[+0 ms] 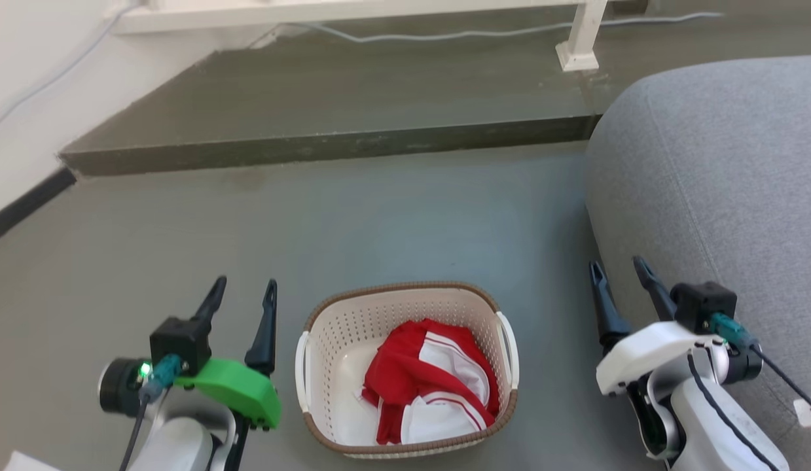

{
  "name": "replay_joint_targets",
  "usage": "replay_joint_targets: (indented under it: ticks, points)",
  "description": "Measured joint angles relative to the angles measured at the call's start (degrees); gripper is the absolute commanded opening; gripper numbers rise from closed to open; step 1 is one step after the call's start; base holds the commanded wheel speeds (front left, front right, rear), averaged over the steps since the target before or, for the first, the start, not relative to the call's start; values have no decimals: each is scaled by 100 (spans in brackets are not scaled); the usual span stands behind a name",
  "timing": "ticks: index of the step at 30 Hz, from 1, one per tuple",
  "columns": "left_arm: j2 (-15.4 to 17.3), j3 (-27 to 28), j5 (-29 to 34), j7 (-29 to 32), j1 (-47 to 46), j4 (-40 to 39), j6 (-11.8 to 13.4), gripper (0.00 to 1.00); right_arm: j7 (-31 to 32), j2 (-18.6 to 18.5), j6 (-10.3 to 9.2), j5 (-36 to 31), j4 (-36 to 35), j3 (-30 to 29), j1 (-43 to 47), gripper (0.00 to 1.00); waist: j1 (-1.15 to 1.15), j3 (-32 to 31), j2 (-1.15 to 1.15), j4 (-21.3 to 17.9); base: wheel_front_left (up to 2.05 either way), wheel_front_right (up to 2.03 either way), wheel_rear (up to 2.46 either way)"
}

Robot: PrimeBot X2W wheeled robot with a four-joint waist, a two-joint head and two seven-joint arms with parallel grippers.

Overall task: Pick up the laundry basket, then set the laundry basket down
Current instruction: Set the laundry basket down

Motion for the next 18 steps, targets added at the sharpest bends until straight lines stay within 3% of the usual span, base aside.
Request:
replay_joint_targets:
  ticks: [18]
  points:
    - [-84, 102, 136, 0, 1032, -467, 58, 100, 0, -48, 1, -48, -249, -10, 615, 100, 0, -474, 0, 25, 0, 0, 0]
